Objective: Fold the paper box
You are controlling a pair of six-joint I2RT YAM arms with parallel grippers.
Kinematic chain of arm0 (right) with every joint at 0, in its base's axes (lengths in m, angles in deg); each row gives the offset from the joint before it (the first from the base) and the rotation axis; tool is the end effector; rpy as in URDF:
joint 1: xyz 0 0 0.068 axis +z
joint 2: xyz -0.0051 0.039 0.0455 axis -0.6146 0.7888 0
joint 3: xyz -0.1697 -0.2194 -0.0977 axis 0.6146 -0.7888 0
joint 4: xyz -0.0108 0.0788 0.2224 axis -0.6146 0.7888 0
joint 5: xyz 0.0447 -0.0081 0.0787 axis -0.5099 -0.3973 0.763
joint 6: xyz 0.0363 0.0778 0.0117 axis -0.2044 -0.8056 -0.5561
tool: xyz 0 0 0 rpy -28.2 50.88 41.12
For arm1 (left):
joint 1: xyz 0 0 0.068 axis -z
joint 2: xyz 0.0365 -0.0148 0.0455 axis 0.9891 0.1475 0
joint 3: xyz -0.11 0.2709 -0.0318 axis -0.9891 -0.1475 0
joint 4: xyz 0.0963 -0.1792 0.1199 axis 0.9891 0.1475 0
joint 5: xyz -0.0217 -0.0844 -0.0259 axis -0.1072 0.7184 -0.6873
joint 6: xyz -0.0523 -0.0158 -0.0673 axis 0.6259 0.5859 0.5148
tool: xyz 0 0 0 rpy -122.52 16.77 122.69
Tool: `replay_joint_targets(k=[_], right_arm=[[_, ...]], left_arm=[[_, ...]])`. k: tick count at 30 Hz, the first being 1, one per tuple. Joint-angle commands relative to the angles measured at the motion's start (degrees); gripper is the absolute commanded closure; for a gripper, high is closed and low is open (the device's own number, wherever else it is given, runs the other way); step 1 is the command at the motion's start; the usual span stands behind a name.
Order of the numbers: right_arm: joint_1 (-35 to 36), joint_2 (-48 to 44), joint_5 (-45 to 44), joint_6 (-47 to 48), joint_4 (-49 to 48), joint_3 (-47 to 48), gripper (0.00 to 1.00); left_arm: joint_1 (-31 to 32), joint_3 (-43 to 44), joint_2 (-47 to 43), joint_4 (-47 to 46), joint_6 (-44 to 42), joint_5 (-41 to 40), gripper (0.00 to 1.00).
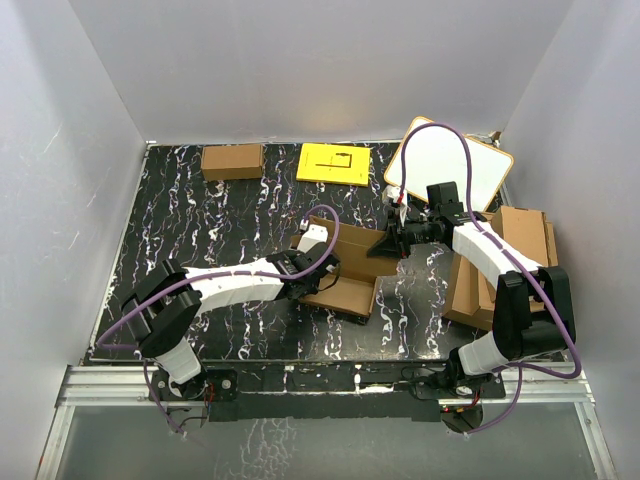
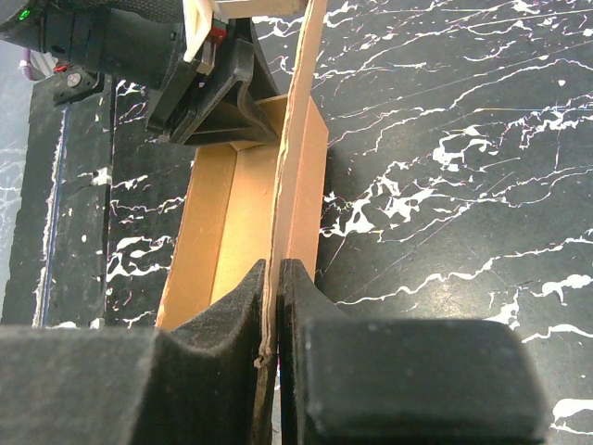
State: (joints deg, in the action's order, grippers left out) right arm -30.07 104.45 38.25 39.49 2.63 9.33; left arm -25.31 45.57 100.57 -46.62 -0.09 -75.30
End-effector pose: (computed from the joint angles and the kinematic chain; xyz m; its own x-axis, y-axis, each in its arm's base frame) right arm 0.2527 0.1071 0.2529 -0.3360 -0.2658 -0.9036 -0.9397 0.1599 0.3024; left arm 0.2154 -0.2521 0.1959 -0.6861 0.1686 -0.7077 0.2108 0.9771 0.0284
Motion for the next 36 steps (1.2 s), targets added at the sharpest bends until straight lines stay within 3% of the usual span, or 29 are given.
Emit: replay_joint_targets(k=[1, 11, 19, 24, 28, 36], right_arm=[[0.13, -1.41, 3.77, 1.0, -1.93, 0.27, 0.92], [0.21, -1.32, 3.69, 1.07, -1.91, 0.23, 0.92], [0.17, -1.41, 3.63, 1.04, -1.85, 0.32, 0.92], [0.19, -1.52, 3.67, 1.09, -1.77, 0.35, 0.92], [0.22, -1.5, 3.67, 1.09, -1.79, 0.29, 0.92], [0.24, -1.56, 3.67, 1.11, -1.76, 0.36, 0.92]], left_arm=[[-0.39, -0.28, -1.5, -1.06, -0.48, -0.85, 0.67], [-0.56, -1.37, 0.92, -0.67, -0.59, -2.16, 0.75], [-0.74, -1.71, 1.92, 0.67, -0.88, -3.41, 1.0], [-0.72, -1.71, 2.39, 1.85, -1.15, -4.51, 0.99], [-0.76, -2.18, 1.94, 1.95, -1.39, -4.61, 0.87], [-0.87, -3.53, 1.0, 0.43, -2.25, -3.54, 0.83]])
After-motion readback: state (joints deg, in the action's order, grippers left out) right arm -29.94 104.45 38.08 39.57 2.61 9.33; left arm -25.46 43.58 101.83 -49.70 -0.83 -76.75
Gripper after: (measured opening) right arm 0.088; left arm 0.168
